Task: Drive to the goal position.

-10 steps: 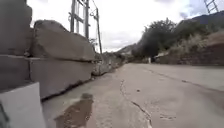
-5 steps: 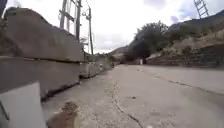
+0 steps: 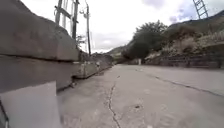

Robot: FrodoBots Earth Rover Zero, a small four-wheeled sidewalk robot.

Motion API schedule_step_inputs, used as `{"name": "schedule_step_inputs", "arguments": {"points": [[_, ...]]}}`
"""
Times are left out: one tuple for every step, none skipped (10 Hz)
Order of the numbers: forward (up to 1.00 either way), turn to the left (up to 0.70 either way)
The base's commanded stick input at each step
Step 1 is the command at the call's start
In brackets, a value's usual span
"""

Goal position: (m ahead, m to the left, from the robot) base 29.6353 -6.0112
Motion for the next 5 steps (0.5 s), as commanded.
{"name": "schedule_step_inputs", "arguments": {"points": [[0.7,0.0],[0.7,0.0],[0.7,0.0],[0.7,0.0],[0.7,0.0]]}}
